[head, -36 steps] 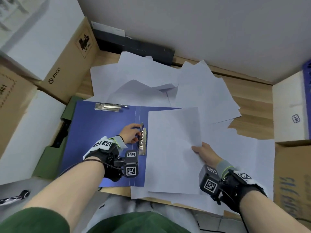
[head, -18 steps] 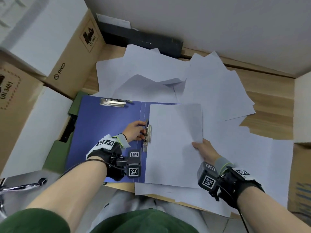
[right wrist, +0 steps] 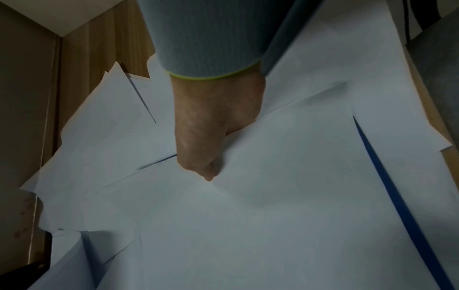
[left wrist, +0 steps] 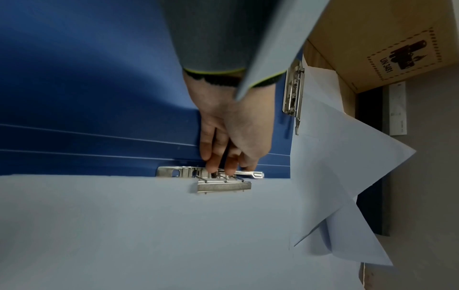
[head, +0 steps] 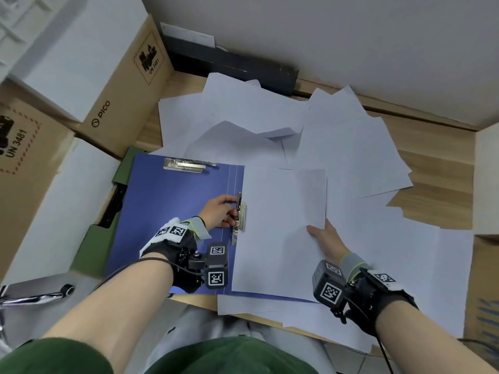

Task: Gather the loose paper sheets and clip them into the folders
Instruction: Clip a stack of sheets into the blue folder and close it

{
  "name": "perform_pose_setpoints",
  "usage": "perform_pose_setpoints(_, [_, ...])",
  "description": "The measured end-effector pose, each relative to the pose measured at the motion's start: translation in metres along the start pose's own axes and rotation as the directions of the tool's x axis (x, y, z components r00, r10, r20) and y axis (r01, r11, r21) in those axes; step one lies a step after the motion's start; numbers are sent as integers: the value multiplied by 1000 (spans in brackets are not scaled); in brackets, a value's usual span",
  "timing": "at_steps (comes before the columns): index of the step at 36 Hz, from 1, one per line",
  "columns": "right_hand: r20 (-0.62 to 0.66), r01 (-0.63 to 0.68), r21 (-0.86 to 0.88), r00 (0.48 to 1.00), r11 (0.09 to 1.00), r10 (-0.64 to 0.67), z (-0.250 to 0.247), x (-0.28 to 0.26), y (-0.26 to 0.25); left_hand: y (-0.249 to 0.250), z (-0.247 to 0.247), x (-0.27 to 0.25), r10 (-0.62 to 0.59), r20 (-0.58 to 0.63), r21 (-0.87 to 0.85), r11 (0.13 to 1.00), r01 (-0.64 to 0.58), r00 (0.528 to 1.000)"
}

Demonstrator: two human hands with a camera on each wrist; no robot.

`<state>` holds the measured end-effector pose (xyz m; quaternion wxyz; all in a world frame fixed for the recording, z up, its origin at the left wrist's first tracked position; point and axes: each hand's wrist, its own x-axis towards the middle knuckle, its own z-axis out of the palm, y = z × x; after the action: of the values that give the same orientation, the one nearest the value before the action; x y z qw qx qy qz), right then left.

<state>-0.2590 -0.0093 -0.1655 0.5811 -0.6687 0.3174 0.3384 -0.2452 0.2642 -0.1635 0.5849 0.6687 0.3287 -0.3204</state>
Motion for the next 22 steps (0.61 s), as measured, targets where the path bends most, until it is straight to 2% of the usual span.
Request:
perform_pose_setpoints(7, [-180,142,-40,973,989,-147,0,-1,-2,8,-1,1,39,-11,29,999,-38,999])
perform_pose_setpoints(19, [-139,75,-101,986,992,-89,-7,0,1,17,-2,1,73,13,34,997,-74,997])
perform_pose_setpoints(22, [-121,92,-132,987,987,-108,-6,-1,-1,19,-3,0,74,14,40,996,-74,997])
